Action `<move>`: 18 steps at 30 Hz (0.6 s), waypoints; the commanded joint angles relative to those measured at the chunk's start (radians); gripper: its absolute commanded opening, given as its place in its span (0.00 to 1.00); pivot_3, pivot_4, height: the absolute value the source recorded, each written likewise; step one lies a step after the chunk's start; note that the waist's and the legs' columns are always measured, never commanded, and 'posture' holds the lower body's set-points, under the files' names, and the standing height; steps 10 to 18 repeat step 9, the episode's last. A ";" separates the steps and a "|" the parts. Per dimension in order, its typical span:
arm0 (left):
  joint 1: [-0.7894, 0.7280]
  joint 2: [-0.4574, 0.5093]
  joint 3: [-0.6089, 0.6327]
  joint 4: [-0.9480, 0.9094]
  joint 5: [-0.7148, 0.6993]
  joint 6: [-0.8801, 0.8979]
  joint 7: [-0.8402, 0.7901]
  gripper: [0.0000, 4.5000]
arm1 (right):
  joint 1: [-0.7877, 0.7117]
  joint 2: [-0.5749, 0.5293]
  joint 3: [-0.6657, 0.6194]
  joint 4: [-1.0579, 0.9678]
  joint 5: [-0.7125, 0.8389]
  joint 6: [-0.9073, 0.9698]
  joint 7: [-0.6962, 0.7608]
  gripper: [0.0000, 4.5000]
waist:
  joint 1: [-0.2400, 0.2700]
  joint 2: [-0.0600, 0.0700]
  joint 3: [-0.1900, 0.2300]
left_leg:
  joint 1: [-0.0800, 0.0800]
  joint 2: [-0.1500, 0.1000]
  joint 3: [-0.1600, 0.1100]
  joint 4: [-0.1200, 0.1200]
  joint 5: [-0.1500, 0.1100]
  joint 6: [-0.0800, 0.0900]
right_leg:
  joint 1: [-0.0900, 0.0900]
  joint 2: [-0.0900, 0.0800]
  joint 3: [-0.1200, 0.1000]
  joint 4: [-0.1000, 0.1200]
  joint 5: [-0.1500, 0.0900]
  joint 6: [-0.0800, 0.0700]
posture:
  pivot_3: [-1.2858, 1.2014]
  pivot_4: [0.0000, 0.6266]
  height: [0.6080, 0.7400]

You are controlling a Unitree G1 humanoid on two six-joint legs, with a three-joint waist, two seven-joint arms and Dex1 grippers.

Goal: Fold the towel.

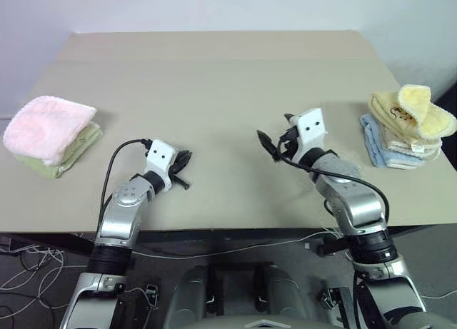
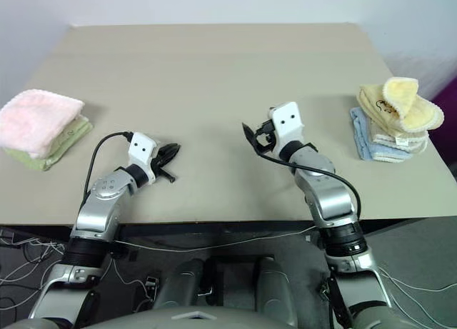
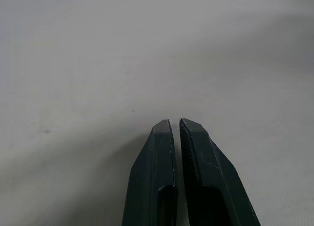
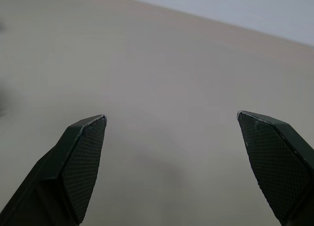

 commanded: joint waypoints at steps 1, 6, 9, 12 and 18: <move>0.022 0.016 0.032 -0.065 -0.007 0.005 0.014 0.07 | -0.022 0.020 0.002 0.023 -0.023 -0.051 0.029 1.00 | 0.001 0.000 0.000 | 0.000 0.000 0.000 0.000 0.000 0.000 | 0.000 0.000 0.000 0.000 0.000 0.000 | 0.52 0.24 1.00; 0.045 0.034 0.046 -0.097 -0.013 0.027 0.019 0.07 | -0.008 0.045 0.004 0.043 -0.043 -0.065 0.051 1.00 | 0.000 0.000 0.000 | 0.000 0.000 0.000 0.000 0.000 -0.001 | 0.000 0.000 0.000 0.000 0.000 0.000 | 0.52 0.24 1.00; 0.050 0.032 0.042 -0.111 -0.011 0.036 0.024 0.07 | -0.005 0.053 0.003 0.050 -0.053 -0.069 0.064 1.00 | 0.000 0.000 0.000 | 0.000 0.000 0.000 0.000 0.000 -0.001 | 0.000 0.000 0.000 0.000 0.000 0.000 | 0.52 0.24 1.00; 0.050 0.032 0.042 -0.111 -0.011 0.036 0.024 0.07 | -0.005 0.053 0.003 0.050 -0.053 -0.069 0.064 1.00 | 0.000 0.000 0.000 | 0.000 0.000 0.000 0.000 0.000 -0.001 | 0.000 0.000 0.000 0.000 0.000 0.000 | 0.52 0.24 1.00; 0.050 0.032 0.042 -0.111 -0.011 0.036 0.024 0.07 | -0.005 0.053 0.003 0.050 -0.053 -0.069 0.064 1.00 | 0.000 0.000 0.000 | 0.000 0.000 0.000 0.000 0.000 -0.001 | 0.000 0.000 0.000 0.000 0.000 0.000 | 0.52 0.24 1.00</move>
